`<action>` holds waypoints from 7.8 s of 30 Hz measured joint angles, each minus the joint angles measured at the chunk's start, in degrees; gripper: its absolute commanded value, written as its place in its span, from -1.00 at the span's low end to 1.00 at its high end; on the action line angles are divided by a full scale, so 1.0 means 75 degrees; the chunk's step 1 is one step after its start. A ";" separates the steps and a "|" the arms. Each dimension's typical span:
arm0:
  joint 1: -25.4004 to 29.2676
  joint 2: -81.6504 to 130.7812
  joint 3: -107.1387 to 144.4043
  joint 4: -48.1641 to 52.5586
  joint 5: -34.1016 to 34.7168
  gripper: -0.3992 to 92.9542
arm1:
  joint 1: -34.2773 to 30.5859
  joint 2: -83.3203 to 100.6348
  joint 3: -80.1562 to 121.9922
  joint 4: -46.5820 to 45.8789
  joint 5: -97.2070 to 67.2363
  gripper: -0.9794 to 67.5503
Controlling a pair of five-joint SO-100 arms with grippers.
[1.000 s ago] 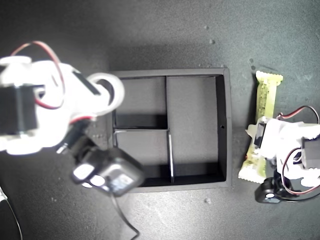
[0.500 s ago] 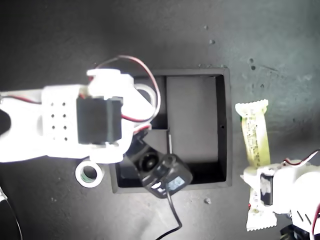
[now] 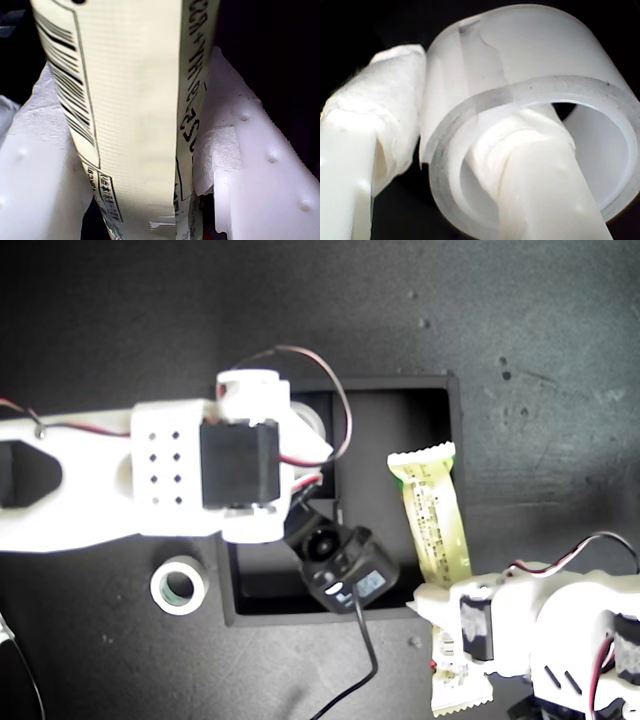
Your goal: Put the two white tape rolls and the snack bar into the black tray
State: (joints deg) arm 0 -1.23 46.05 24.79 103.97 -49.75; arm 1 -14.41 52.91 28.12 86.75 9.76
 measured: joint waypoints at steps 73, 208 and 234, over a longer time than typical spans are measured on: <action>0.4441 0.6070 1.0875 -0.6305 -0.4617 -0.70 | 0.1066 1.3500 1.3770 -0.0973 0.7910 -0.98; 0.1980 1.9336 2.0227 -0.3480 -0.5988 -0.99 | 0.1289 1.8480 2.0027 -0.1348 0.9797 -0.76; 0.1992 1.9336 2.0227 -0.3480 -0.3844 -0.99 | 0.1289 1.8480 2.0027 -0.1348 0.9797 -0.76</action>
State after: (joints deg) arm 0 13.71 191.07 176.48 77.87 -78.57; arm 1 -4.75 191.51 178.33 76.64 83.23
